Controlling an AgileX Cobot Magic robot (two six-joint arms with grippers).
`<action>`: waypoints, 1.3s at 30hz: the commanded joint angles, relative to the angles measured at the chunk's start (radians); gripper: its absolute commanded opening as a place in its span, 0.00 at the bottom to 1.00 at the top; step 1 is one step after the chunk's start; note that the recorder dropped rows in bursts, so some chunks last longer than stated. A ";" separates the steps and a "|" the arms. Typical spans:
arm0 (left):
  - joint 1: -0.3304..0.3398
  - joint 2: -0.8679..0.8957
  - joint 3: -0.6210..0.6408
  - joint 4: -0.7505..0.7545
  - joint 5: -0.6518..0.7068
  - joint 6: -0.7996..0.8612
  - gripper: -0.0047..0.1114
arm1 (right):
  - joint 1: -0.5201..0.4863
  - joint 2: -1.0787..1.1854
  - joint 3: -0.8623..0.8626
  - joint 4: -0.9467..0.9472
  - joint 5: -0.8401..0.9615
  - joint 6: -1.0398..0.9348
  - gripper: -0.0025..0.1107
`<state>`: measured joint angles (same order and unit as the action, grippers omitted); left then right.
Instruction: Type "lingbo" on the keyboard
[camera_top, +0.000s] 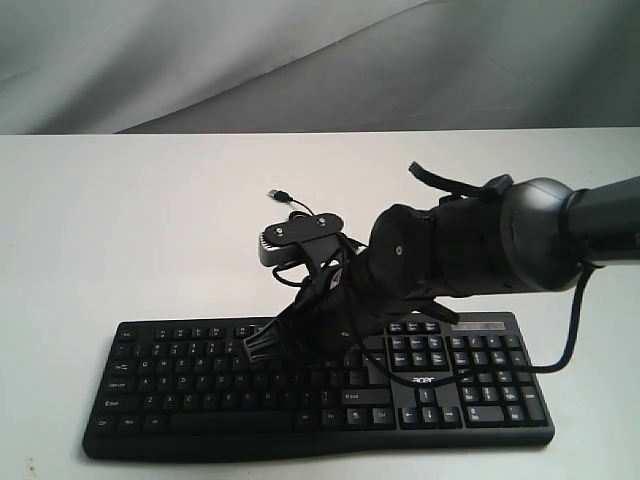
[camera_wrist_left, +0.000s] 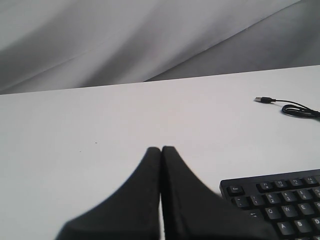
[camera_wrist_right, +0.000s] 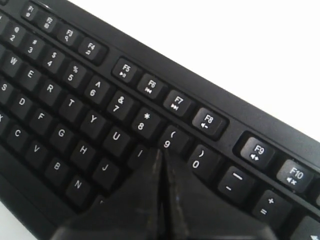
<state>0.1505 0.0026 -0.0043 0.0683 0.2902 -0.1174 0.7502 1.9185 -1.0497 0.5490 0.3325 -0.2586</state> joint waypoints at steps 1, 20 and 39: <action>0.002 -0.003 0.004 -0.008 -0.005 -0.004 0.04 | -0.004 0.008 0.005 -0.006 -0.008 0.001 0.02; 0.002 -0.003 0.004 -0.008 -0.005 -0.004 0.04 | -0.004 0.008 0.005 -0.006 -0.010 0.001 0.02; 0.002 -0.003 0.004 -0.008 -0.005 -0.004 0.04 | -0.004 0.018 0.005 -0.006 -0.006 0.001 0.02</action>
<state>0.1505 0.0026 -0.0043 0.0683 0.2902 -0.1174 0.7502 1.9515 -1.0497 0.5490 0.3235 -0.2586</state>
